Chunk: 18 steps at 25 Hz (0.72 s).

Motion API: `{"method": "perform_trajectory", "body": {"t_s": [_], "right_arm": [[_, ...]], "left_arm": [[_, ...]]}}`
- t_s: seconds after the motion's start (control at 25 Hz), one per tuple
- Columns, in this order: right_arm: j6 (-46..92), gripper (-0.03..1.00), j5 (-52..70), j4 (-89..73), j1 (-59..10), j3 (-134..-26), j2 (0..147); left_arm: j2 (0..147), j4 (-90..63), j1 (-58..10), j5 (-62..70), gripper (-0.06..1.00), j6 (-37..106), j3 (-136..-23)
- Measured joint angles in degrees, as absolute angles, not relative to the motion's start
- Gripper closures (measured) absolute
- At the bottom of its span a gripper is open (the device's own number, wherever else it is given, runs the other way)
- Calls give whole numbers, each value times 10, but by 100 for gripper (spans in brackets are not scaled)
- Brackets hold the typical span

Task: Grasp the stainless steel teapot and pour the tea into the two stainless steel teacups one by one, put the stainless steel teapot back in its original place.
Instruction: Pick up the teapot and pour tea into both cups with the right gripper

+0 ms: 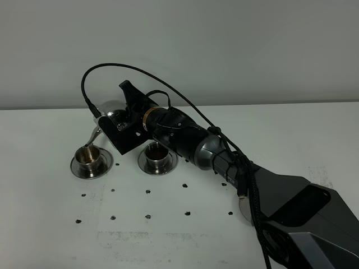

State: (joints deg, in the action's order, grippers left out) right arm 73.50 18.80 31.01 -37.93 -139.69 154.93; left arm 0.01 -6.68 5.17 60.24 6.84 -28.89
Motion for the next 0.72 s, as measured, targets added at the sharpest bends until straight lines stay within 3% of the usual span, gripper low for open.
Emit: {"method": "perform_trajectory", "body": {"t_s": [0.72], "right_arm": [[737, 76, 179, 310, -379, -1397, 1549]], "left_arm": [[0, -67, 52, 602, 41, 68, -289]]}}
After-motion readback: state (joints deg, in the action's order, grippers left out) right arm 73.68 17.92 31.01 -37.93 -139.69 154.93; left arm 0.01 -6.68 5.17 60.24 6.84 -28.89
